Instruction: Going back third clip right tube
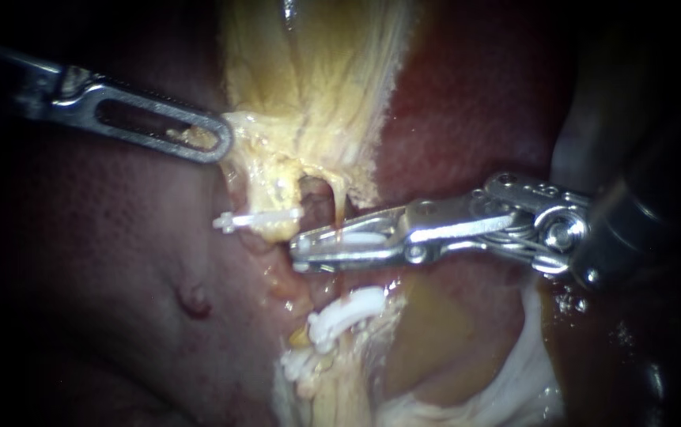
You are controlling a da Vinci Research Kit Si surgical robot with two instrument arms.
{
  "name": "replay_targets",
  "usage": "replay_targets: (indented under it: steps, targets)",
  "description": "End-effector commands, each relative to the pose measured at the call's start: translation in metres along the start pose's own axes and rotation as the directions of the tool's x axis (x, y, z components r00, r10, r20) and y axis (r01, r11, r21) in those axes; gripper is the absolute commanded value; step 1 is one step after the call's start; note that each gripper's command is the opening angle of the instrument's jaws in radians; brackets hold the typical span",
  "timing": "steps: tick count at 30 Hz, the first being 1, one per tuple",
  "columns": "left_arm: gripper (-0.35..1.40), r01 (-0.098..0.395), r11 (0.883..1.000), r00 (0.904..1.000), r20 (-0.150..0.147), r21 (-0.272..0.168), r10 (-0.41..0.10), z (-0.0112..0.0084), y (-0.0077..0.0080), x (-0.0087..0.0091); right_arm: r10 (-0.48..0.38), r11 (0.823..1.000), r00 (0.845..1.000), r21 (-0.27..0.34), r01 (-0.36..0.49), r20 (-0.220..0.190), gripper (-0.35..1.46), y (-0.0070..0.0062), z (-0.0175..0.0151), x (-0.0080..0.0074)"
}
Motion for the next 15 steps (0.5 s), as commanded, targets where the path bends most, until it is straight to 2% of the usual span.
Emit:
replay_targets:
  steps: [1,15]
  targets:
    - [-0.35,0.0,1.0,1.0,0.0,0.0,0.0,0.0,0.0,0.0,0.0,1.0,1.0,0.0,0.0,0.0,-0.35,0.0,0.0,0.0]
    - [-0.35,-0.006,1.0,1.0,0.0,0.0,0.006,0.0,0.0,0.0,0.0,1.0,1.0,0.0,0.0,0.0,-0.35,0.0,0.0,0.0]
